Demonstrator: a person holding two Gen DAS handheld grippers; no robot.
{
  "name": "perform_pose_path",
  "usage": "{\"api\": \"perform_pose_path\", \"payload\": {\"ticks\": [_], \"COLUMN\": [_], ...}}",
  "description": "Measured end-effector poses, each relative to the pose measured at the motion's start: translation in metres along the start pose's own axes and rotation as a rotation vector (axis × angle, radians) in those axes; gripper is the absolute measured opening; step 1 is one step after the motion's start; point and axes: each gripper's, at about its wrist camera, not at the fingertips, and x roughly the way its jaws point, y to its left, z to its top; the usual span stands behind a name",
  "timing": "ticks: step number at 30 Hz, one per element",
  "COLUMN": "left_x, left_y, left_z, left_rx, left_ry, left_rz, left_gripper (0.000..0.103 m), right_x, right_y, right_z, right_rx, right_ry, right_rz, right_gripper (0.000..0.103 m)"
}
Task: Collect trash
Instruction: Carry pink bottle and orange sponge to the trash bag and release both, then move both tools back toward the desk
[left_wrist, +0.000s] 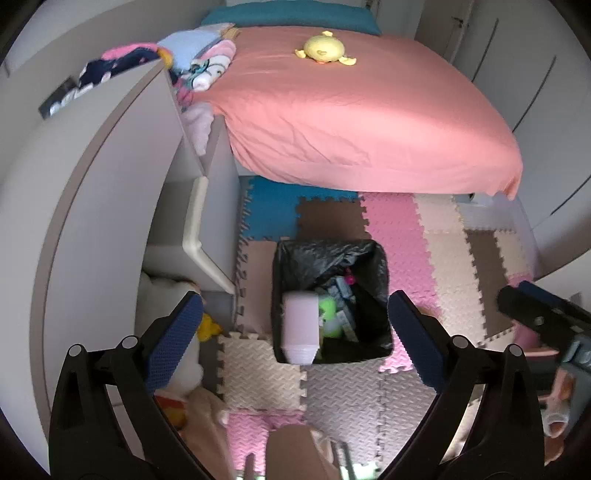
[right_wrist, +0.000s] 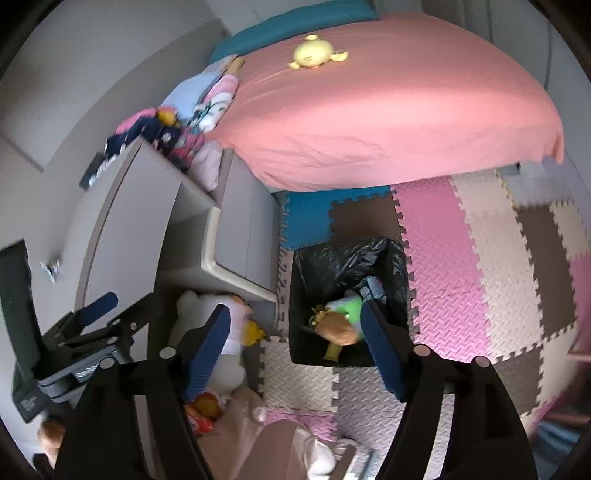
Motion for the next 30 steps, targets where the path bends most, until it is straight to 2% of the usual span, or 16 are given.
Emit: {"api": "perform_pose_path", "payload": {"ticks": [3,9,16,25,30], "left_x": [0.001,-0.002,-0.013,-0.053,-0.081], "left_y": [-0.003,-0.003,0.02,0.07,0.115], "left_z": [-0.001,0.0,0.002,0.004,0.006], "left_rx": [-0.02,-0.034,-0.073,-0.126,-0.178], "left_ry": [0.018,0.015,-0.003,-0.068,-0.115], "left_rz": [-0.03,-0.033,-0.045,-0.046,-0.026], "left_gripper": [0.097,0.097,0.097,0.097,0.097], "right_x": [0.0,0.001,-0.003,-0.01,-0.007], "right_y": [-0.008,-0.009,0.014,0.072,0.119], "right_z": [0.0,0.0,0.003,0.007,0.009], "right_rx": [0.028,0.024,0.003,-0.074,-0.142], "right_ry": [0.0,0.003,-0.009,-0.037,-0.024], "right_rz": [0.019,0.032,0.047,0.134,0.161], "right_gripper": [0.074,0.074,0.075,0.1,0.1]}}
